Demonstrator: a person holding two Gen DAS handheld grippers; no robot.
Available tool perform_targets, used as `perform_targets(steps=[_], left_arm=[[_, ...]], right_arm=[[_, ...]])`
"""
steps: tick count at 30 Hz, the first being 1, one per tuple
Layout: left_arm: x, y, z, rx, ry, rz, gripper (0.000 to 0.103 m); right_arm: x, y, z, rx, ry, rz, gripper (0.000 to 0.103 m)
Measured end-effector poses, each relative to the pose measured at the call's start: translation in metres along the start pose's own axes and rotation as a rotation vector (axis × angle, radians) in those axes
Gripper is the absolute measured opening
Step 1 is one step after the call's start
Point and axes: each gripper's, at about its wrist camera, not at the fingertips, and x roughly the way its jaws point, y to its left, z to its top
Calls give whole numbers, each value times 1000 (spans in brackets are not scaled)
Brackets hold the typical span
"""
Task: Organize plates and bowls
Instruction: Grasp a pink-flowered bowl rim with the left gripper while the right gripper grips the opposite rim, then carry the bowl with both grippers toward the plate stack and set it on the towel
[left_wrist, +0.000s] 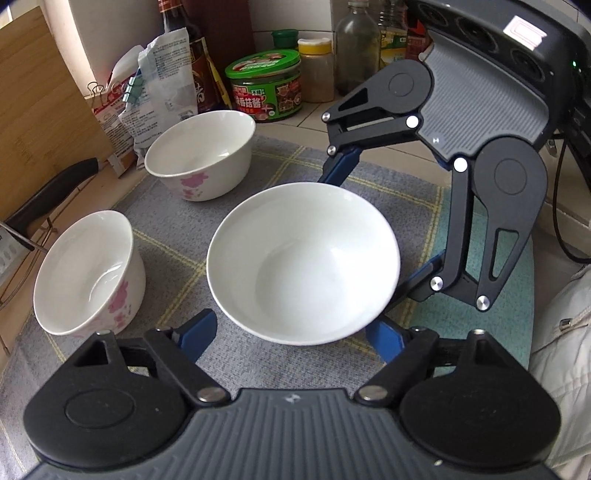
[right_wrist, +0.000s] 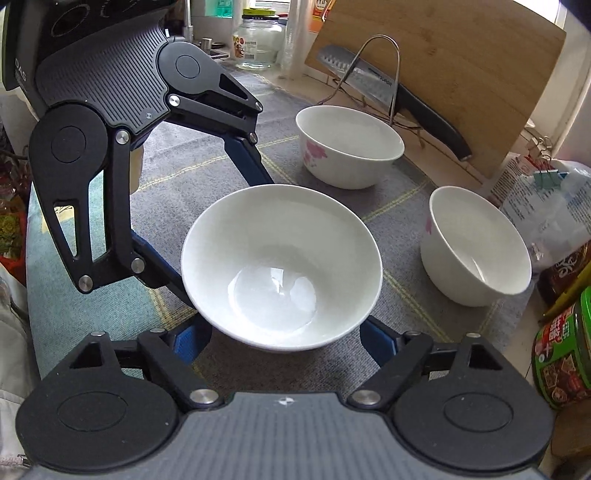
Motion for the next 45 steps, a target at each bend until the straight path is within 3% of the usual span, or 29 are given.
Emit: perform_targets(steps=[6,19,45], left_arm=[[-1,-9,1,94,-21,33,85],[-27,-11,-13,26,-50,69,85],[-123,48,-125,-99,-18,199,85]], right_arm=[[-3,-1,0,-34,-9,16,84],[-12,16,18,-105,-6,26,84],[54,107,141,-263,-43,95,84]])
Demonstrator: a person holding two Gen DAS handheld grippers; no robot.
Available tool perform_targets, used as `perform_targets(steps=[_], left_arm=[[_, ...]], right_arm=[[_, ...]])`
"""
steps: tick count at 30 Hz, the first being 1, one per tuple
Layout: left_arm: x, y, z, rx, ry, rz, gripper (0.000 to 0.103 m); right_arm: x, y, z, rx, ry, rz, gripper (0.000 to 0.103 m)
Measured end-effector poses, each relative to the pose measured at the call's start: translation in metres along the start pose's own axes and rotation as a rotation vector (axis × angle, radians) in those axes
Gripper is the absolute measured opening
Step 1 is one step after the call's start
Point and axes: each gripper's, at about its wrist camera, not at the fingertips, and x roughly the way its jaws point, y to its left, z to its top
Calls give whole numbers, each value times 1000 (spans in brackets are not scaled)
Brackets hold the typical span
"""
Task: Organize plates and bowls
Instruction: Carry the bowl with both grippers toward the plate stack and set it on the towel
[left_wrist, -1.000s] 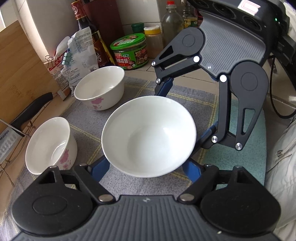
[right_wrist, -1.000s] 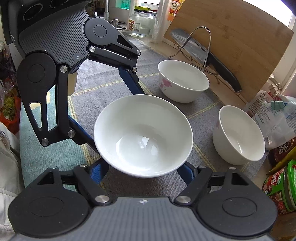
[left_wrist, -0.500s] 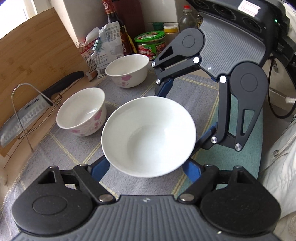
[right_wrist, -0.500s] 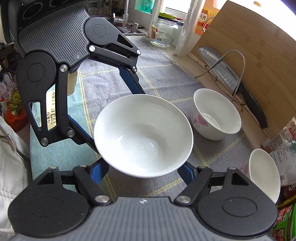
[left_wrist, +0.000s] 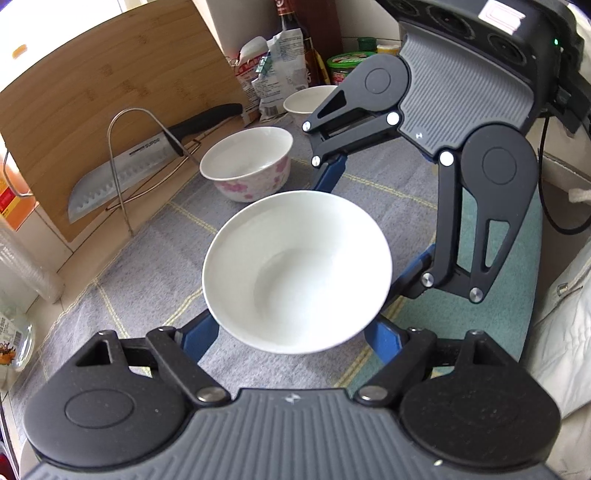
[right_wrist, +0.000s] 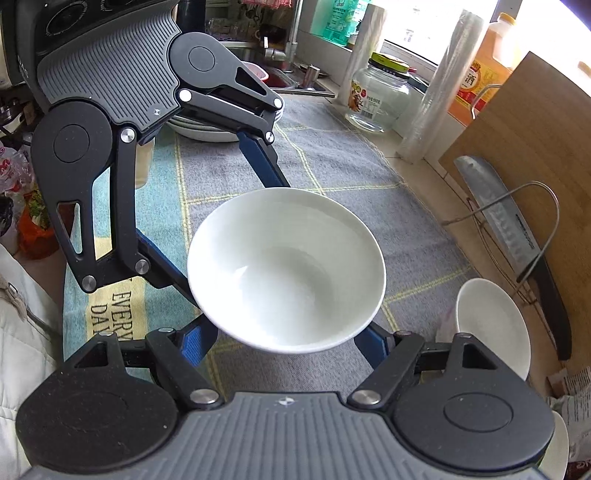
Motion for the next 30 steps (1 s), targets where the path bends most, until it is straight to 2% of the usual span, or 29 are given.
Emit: perform_targets(steps=[12,23,30], left_arm=[[-17,29,-40,-61,44,62,85],[-22,42,-60,-114,68,58,85],[-20,48,-60,-115,67,46,85]], right_arm=[[42,14,42,-59,-1,50,84],[65,19,59,-84,11,91,84],[69,17,61,-75,24,91,84]])
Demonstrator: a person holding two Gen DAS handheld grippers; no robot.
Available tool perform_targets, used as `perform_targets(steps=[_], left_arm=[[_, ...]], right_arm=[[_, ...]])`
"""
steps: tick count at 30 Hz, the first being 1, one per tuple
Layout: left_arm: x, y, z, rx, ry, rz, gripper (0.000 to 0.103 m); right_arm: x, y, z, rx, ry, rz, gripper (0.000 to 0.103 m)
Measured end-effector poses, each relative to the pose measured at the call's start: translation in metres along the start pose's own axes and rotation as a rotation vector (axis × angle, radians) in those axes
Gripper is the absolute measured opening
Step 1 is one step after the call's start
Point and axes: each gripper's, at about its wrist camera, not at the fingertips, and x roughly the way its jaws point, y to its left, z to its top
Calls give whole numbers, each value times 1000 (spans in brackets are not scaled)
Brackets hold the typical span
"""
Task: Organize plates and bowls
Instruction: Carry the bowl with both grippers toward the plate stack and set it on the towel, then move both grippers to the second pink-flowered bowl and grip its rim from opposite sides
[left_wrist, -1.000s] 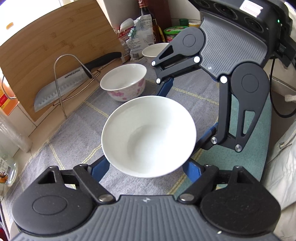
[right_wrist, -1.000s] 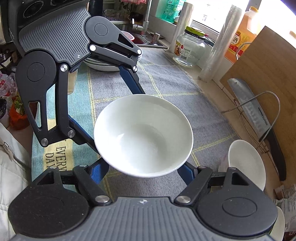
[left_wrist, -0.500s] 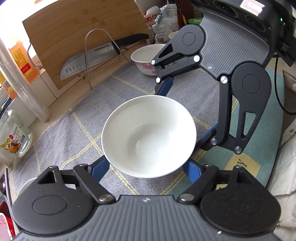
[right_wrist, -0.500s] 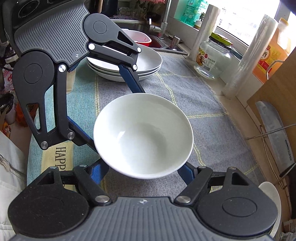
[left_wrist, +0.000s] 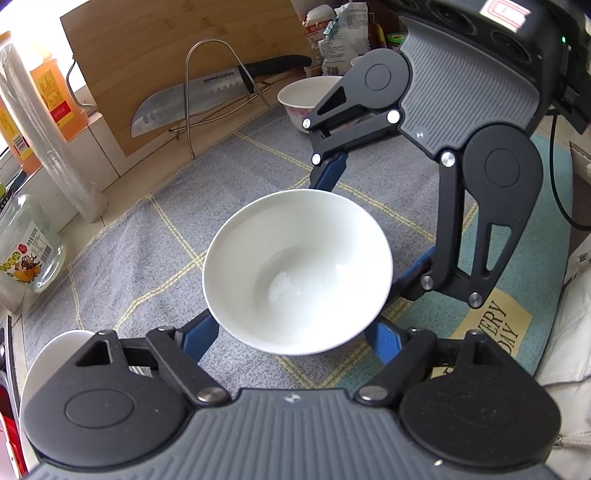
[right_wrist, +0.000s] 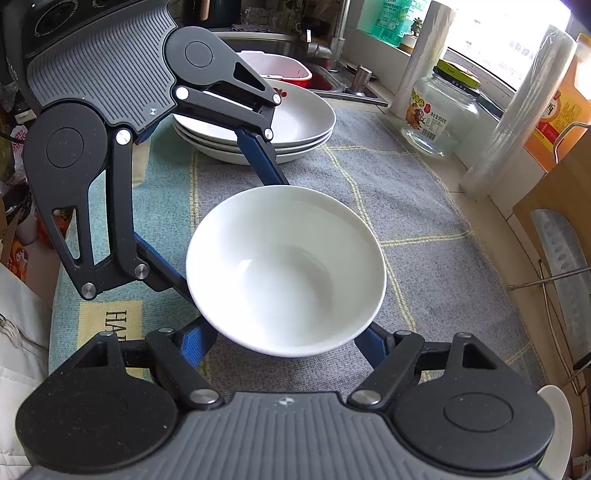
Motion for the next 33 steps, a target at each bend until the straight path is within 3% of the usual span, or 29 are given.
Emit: perform_targets(steps=[12,15,18,25,33], left_arm=[[7,2,3,6,-2,-24,85],[8,4,4,-4,3,-24,88],[7,5,5,-37,-6,-20,93],[-8,7,0,-164,-25,-12,94],[-32,-3,12,-277,-67,83,96]], right_arm=[[1,-5,-5,27,19,7,84],[1,-3,-6,19,14,-18,89],[-2,-2,-8,10,-3,-27,103],[-15,-7,-17,83,-21,-22,103],[-51,-18,-49,259,-31,-99,103]])
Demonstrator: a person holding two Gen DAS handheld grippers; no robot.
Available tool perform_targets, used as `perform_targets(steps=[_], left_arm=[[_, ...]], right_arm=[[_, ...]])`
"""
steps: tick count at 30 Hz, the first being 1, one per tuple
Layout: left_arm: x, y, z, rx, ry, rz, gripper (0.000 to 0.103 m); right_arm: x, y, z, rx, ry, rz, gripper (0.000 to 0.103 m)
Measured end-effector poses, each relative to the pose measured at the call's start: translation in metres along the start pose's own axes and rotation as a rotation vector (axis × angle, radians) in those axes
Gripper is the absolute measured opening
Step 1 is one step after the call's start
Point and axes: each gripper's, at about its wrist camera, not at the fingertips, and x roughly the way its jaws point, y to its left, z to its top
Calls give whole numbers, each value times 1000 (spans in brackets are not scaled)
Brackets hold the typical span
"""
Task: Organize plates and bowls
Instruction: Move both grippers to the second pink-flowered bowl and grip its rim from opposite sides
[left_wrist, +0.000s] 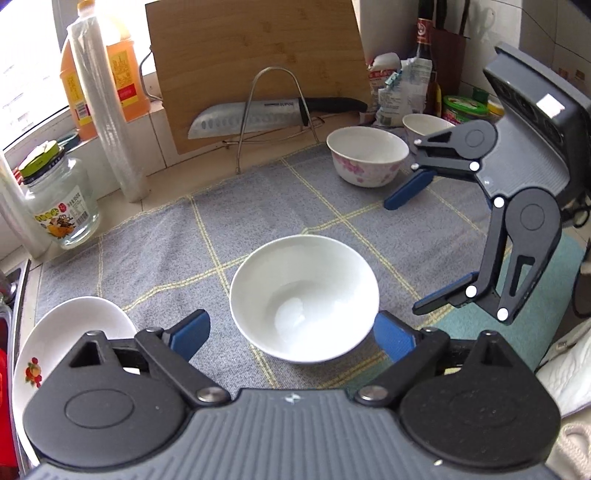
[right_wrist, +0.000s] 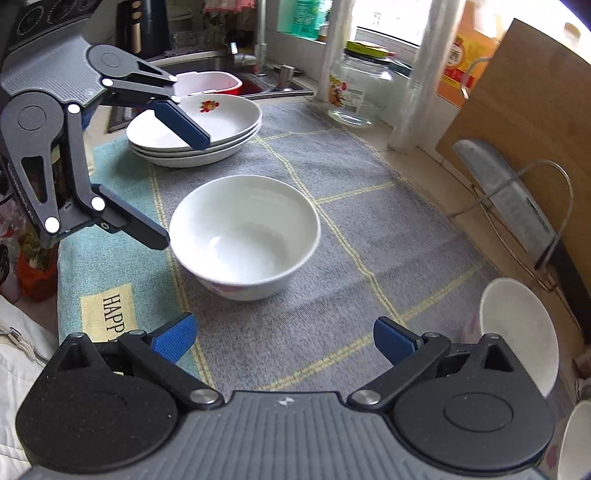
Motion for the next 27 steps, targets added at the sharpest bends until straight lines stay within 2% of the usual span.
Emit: perform_targets(steps=[5,8,10,15,19,24,27], left_arm=[[2,-16,26,-67,-48,50,97],[12,-23,41,-82,-66,28,97],[20,-33,51,-61,-65,-1,97],[37,-62,70,13,-84,-2,97],[53,-78,86,4,-89,-14,98],[78,-81,101,-93,-75,-4,98],[93,-84,107,-117,-49,0,98]], right_arm=[[-18,-24,-19,156,25,-112,103],[-32,-43,-29,251,22,-178,103],[-41,-60,-35,311,12,-217,103],[-61,-93,-47,398,-14,-303,103],[-67,-120,-47,450,-39,-311,103],[-66,-148,-42,503,-69,-267,103],[-59,-162,-35,510,-83,-236,103]])
